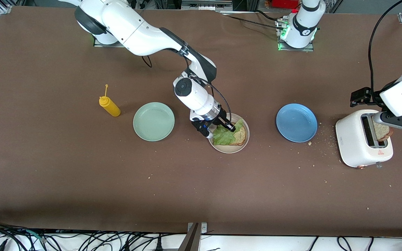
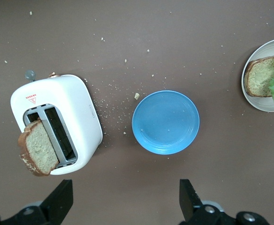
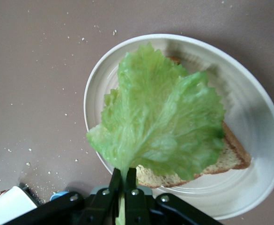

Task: Make sandwich in beige plate with both arms
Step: 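Lower the lettuce onto the toast and open the right gripper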

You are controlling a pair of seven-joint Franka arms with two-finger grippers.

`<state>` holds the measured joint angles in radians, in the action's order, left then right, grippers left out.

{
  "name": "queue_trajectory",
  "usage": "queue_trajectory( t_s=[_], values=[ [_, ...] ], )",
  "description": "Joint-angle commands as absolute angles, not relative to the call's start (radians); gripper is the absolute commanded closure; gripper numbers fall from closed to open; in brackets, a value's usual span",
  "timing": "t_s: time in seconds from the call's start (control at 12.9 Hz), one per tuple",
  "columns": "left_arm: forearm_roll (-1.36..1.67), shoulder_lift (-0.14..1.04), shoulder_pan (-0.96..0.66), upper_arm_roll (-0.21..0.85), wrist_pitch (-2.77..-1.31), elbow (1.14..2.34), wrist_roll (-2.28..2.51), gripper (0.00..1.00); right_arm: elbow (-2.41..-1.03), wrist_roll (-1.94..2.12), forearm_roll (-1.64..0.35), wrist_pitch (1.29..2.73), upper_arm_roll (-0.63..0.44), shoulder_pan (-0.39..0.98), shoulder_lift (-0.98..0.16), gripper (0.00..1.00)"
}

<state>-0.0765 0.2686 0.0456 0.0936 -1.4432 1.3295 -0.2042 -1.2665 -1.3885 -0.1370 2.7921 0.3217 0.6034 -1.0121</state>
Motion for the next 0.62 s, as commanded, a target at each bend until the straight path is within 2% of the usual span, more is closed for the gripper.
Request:
queue_trajectory(
  t_s=[0.0, 0.15, 0.23, 0.39, 0.54],
  values=[
    [-0.064, 0.255, 0.044, 0.092, -1.434, 1.331, -0.195, 0.0, -1.221, -1.41, -0.124, 2.8, 0.313, 0.617, -1.037, 0.17],
    [-0.064, 0.255, 0.044, 0.092, -1.434, 1.332, -0.195, 0.0, -1.22, -1.41, -0.13, 2.793, 0.314, 0.615, -1.032, 0.05],
    [-0.064, 0.255, 0.044, 0.094, -1.434, 1.333, -0.195, 0.0, -1.22, -1.417, -0.132, 2.792, 0.314, 0.615, -1.029, 0.03],
    [-0.064, 0.255, 0.043, 0.094, -1.434, 1.331, -0.193, 0.0, -1.218, -1.431, -0.127, 2.737, 0.313, 0.609, -0.996, 0.03],
    [-0.064, 0.255, 0.044, 0.094, -1.433, 1.333, -0.195, 0.0, -1.218, -1.422, -0.123, 2.599, 0.302, 0.595, -0.935, 0.02]
  ],
)
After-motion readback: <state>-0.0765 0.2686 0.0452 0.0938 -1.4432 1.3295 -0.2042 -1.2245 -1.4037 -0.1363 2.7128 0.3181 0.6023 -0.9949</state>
